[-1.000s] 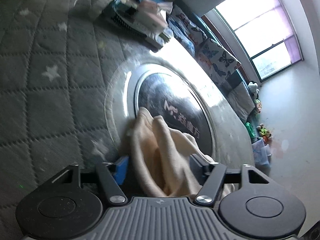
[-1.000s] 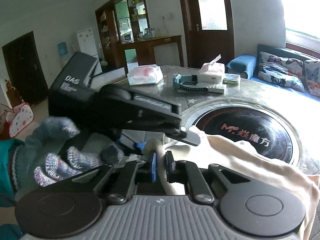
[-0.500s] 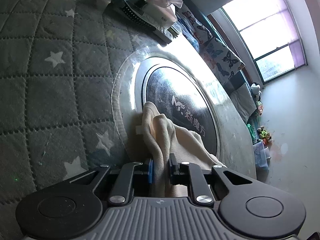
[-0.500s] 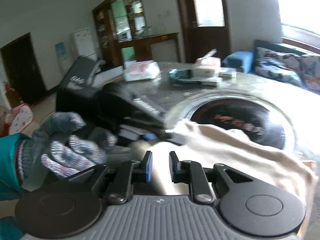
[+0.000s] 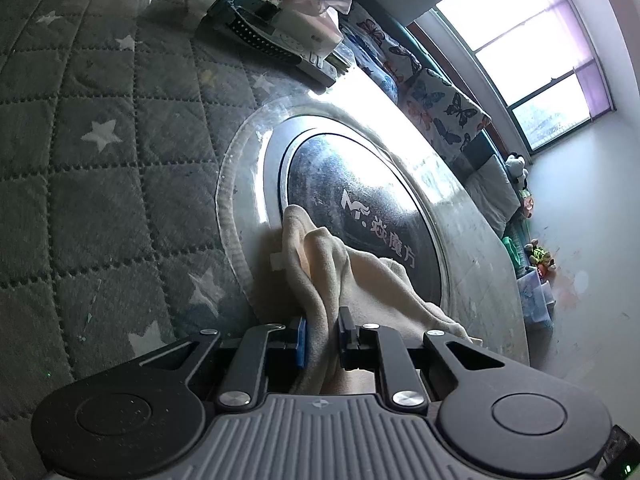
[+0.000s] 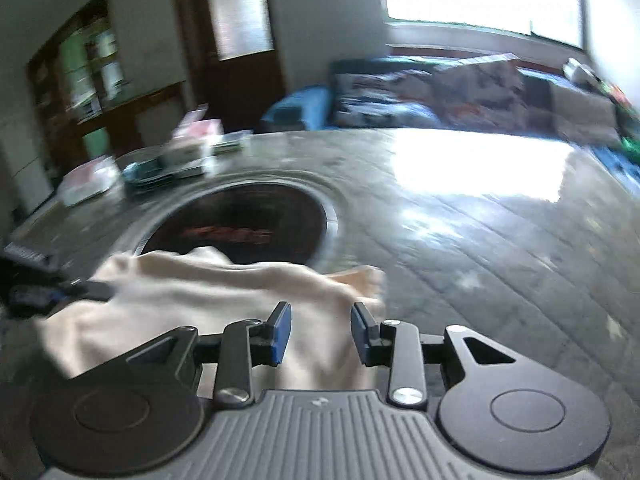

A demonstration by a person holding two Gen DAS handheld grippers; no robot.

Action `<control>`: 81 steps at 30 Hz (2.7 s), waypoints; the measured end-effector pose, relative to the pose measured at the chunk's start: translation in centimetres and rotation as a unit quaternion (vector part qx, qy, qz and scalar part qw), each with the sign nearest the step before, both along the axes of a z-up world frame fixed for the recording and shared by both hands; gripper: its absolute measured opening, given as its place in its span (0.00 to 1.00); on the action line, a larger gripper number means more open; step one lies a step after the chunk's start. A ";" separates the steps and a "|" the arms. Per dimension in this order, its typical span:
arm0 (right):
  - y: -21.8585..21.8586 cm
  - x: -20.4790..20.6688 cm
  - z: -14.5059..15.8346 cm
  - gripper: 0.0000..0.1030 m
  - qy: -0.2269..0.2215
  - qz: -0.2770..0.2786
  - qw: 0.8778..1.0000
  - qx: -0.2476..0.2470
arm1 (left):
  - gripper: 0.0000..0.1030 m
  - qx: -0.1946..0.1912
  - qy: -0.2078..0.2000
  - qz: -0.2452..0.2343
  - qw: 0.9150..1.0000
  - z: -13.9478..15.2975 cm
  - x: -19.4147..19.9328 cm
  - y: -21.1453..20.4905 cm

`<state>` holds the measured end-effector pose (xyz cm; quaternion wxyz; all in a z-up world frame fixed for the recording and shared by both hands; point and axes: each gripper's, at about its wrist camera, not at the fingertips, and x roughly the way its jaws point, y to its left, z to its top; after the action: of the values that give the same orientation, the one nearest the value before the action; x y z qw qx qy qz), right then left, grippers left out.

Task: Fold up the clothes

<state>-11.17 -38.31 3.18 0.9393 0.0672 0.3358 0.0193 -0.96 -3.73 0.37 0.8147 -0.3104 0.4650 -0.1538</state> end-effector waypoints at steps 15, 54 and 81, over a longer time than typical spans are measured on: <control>-3.3 0.5 -2.3 0.31 0.012 -0.051 0.995 0.086 | 0.16 0.018 -0.008 -0.005 1.000 0.2 -0.1 -0.5; -3.4 -2.6 3.8 0.07 -0.085 -0.054 0.992 0.072 | 0.14 0.082 -0.116 -0.081 0.986 6.1 -1.1 -6.0; -15.0 -5.3 4.2 0.07 -0.085 -0.201 0.976 -0.003 | 0.14 0.116 -0.137 -0.210 0.961 6.0 0.9 -23.8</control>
<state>-16.47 -53.32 7.34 0.9495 0.1281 0.2341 -0.1653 -0.11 -27.54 6.32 0.8505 -0.0851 0.4185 -0.3070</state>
